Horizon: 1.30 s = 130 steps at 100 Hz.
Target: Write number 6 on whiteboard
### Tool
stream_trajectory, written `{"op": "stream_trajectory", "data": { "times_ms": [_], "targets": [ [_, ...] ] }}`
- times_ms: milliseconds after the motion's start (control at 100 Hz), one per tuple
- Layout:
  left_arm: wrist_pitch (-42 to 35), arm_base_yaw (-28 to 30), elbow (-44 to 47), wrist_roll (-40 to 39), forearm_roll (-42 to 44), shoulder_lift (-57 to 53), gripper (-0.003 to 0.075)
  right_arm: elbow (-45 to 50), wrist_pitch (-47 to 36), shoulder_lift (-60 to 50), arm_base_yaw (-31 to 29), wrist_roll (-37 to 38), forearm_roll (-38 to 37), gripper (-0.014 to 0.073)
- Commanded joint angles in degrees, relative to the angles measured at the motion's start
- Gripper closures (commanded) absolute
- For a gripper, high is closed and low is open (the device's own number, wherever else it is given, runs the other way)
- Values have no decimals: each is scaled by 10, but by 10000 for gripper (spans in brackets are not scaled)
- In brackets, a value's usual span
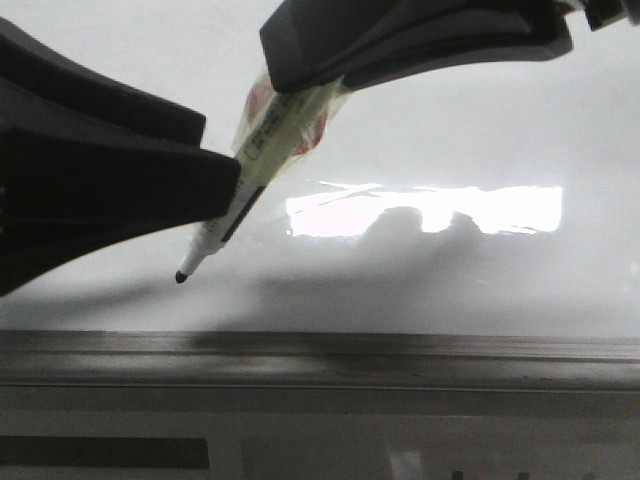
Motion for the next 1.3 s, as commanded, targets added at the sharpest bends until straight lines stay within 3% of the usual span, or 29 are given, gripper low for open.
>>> {"op": "stream_trajectory", "data": {
  "times_ms": [0,240,610,860,1290],
  "targets": [
    [-9,0,-15,7,-35,-35,415,-18,-33,-7,-4,-4,5,657],
    [123,22,-25,40,-93,-166,417,-34,-26,-7,-57,-4,32,657],
    [126,133,-25,39,-126,-226,417,-136,-29,28,-150,-4,2,657],
    [126,136,-25,39,-131,-226,417,-178,-31,91,-154,-4,-21,657],
    [126,136,-25,39,-134,-226,417,-88,42,98,-100,-4,18,657]
  ]
}}
